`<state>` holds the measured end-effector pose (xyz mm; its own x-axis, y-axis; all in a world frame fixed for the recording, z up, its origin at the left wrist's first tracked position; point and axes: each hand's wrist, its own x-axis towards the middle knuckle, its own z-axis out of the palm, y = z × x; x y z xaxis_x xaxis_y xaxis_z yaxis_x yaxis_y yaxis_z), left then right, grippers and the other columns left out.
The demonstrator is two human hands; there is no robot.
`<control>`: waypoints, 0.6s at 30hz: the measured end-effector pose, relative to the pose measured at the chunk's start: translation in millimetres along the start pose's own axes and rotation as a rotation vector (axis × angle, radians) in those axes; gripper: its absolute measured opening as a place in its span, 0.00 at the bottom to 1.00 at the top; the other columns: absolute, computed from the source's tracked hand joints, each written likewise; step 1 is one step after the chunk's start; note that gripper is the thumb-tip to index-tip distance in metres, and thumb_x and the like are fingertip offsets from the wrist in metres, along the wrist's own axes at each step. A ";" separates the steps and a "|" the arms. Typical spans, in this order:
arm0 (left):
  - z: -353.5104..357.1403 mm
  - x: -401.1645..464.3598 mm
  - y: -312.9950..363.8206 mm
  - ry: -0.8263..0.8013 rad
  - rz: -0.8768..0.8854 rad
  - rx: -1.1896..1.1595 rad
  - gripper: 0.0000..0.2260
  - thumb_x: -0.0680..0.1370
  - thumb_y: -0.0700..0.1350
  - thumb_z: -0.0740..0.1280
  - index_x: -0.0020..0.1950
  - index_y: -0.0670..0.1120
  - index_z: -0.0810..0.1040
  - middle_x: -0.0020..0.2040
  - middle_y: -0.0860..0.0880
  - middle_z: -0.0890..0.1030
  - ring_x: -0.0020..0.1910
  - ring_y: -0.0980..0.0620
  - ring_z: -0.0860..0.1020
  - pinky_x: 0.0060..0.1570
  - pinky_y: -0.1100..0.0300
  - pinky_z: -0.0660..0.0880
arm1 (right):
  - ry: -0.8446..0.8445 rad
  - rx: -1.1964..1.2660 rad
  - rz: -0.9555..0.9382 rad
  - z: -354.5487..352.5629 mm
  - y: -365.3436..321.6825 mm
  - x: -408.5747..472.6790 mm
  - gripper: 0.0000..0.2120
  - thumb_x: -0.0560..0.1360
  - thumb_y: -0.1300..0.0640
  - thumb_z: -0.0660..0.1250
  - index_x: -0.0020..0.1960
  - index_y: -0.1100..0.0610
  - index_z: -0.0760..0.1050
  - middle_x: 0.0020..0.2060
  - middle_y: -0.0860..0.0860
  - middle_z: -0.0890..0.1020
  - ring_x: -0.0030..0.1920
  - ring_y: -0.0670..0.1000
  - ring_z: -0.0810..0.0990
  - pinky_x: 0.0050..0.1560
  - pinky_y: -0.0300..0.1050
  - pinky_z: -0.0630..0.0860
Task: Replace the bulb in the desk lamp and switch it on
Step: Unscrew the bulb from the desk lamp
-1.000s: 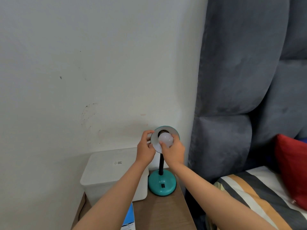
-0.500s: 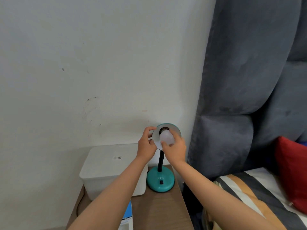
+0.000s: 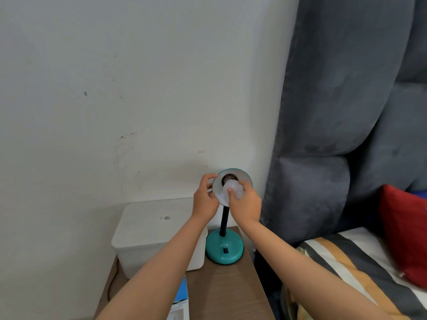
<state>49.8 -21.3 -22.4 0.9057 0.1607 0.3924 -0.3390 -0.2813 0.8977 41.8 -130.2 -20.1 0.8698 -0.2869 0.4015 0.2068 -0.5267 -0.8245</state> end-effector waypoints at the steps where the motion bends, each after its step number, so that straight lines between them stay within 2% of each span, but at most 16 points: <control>1: -0.4 -0.2 -0.6 0.002 -0.003 0.004 0.21 0.74 0.29 0.56 0.58 0.53 0.71 0.53 0.48 0.78 0.46 0.61 0.77 0.38 0.72 0.75 | -0.007 0.026 0.006 0.6 -1.2 0.0 0.20 0.74 0.53 0.66 0.64 0.55 0.70 0.57 0.57 0.79 0.56 0.56 0.77 0.54 0.48 0.75; 7: -0.7 -3.1 -0.2 -0.007 -0.015 0.008 0.22 0.74 0.29 0.55 0.59 0.52 0.71 0.53 0.49 0.77 0.46 0.61 0.76 0.38 0.73 0.74 | 0.030 0.168 0.134 2.7 -3.7 -2.7 0.30 0.70 0.55 0.72 0.68 0.58 0.65 0.61 0.58 0.76 0.61 0.57 0.75 0.61 0.50 0.74; 11: -1.9 -3.3 -1.1 -0.007 -0.020 0.003 0.24 0.73 0.28 0.55 0.58 0.55 0.71 0.54 0.49 0.78 0.47 0.60 0.77 0.42 0.69 0.74 | 0.029 0.141 0.126 3.5 -3.6 -3.3 0.27 0.70 0.56 0.72 0.66 0.57 0.67 0.59 0.57 0.77 0.59 0.57 0.76 0.58 0.49 0.73; 18: -1.9 -2.5 -1.2 -0.013 -0.016 -0.025 0.24 0.72 0.28 0.55 0.56 0.57 0.71 0.51 0.50 0.78 0.50 0.54 0.78 0.47 0.60 0.77 | 0.003 0.142 0.059 7.7 -0.2 -0.5 0.26 0.68 0.65 0.70 0.64 0.53 0.70 0.59 0.55 0.76 0.58 0.54 0.75 0.55 0.43 0.74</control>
<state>47.5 -19.6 -24.1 0.9142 0.1524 0.3756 -0.3307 -0.2553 0.9085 44.8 -123.8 -23.2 0.8811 -0.3166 0.3514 0.2167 -0.3901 -0.8949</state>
